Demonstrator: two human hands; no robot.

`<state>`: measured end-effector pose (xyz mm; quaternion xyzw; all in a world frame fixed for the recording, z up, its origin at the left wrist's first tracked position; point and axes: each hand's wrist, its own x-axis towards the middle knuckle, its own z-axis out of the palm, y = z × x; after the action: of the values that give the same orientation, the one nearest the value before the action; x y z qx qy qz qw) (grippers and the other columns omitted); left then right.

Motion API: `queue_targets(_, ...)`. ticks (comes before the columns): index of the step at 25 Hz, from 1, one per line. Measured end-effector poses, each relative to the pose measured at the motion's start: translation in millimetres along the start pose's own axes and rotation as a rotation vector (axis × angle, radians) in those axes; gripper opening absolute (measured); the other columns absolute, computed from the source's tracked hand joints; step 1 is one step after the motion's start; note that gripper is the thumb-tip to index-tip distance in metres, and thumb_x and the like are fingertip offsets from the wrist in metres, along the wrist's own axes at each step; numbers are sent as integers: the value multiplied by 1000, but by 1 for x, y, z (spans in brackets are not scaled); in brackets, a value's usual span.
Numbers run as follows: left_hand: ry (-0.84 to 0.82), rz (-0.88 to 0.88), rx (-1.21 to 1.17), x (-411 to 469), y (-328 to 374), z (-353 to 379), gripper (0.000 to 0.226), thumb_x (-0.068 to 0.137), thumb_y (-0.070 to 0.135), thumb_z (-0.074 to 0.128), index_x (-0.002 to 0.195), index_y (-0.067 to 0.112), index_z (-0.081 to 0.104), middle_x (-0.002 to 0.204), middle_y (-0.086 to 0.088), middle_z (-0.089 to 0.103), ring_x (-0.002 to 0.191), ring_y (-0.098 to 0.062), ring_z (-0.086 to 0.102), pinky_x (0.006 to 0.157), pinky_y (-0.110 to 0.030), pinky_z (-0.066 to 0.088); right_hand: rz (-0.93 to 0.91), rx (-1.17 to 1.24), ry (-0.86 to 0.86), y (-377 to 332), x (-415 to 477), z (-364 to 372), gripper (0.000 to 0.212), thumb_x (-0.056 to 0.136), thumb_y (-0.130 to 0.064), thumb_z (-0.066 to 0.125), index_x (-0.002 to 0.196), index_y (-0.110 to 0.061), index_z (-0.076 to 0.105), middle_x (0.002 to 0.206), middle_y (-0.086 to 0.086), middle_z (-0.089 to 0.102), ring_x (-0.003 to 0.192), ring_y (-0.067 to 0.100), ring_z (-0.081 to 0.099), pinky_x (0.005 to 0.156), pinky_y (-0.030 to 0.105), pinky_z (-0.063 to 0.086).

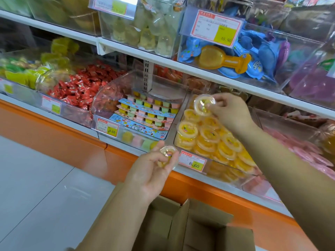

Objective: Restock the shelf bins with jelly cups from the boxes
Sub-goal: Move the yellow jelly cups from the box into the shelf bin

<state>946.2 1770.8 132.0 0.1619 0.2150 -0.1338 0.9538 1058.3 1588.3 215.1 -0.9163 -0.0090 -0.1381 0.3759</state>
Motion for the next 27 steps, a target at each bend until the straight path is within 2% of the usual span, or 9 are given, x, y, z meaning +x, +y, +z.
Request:
queue_targets(3, 4, -42, 58, -1, 6, 1, 40, 83, -11, 60, 123, -6, 60, 120, -28, 65, 100, -39, 70, 78, -44, 62, 218, -88, -98, 18, 56, 7, 30, 89, -30, 64, 113, -11, 67, 102, 10, 65, 87, 21, 59, 85, 35, 52)
queue_targets(7, -16, -23, 242, 0, 8, -2, 31, 95, 8, 60, 125, 4, 59, 111, -20, 72, 97, -31, 74, 64, -35, 63, 341, -76, -276, 27, 87, 30, 48, 65, -47, 83, 94, -20, 58, 74, 2, 52, 56, 10, 46, 43, 23, 37)
queue_targets(9, 5, 33, 329, 1, 11, -4, 27, 95, 13, 61, 122, 10, 61, 107, -15, 75, 94, -25, 75, 60, -30, 61, 386, -37, -335, 23, 85, 41, 22, 84, -31, 72, 85, -14, 58, 69, 2, 52, 54, 10, 45, 41, 20, 36)
queue_targets(12, 53, 68, 379, -1, 16, -5, 24, 94, 17, 63, 118, 14, 63, 108, -11, 75, 90, -20, 75, 58, -26, 59, 425, -53, -429, 18, 82, 40, 21, 95, -18, 59, 75, -13, 55, 67, 3, 52, 54, 10, 42, 38, 15, 37)
queue_targets(15, 70, 77, 395, -3, 18, -6, 25, 94, 17, 64, 119, 14, 63, 110, -10, 75, 86, -18, 75, 56, -25, 58, 419, 3, -440, 15, 78, 40, 10, 96, -17, 56, 95, -8, 61, 70, 3, 53, 57, 11, 43, 41, 14, 41)
queue_targets(20, 51, 84, 400, -7, 16, -5, 25, 94, 15, 64, 119, 10, 65, 107, -12, 75, 85, -19, 75, 57, -25, 59, 261, -366, -378, 13, 69, 36, 40, 99, -35, 48, 120, -5, 63, 114, 16, 66, 105, 29, 61, 97, 38, 46)
queue_targets(22, 20, 100, 397, -7, 15, -4, 23, 94, 12, 63, 116, 9, 65, 105, -14, 75, 88, -21, 75, 60, -26, 60, 151, -538, -248, 3, 54, 28, 44, 102, -35, 40, 123, -2, 60, 125, 20, 60, 117, 34, 54, 96, 36, 42)
queue_targets(25, -60, 156, 389, -8, 15, 2, 20, 96, 12, 59, 115, 12, 62, 108, -16, 74, 99, -26, 73, 71, -31, 62, -103, -290, -29, -14, 14, 15, 28, 98, -34, 51, 105, -16, 70, 104, 4, 69, 99, 20, 62, 79, 26, 42)
queue_targets(27, -120, 206, 435, -7, 14, 5, 24, 98, 12, 56, 121, 12, 59, 111, -15, 74, 104, -26, 72, 79, -33, 62, -243, -148, -243, -27, -17, 8, 14, 93, -38, 59, 91, -32, 72, 89, -16, 68, 85, -3, 61, 75, 15, 44)
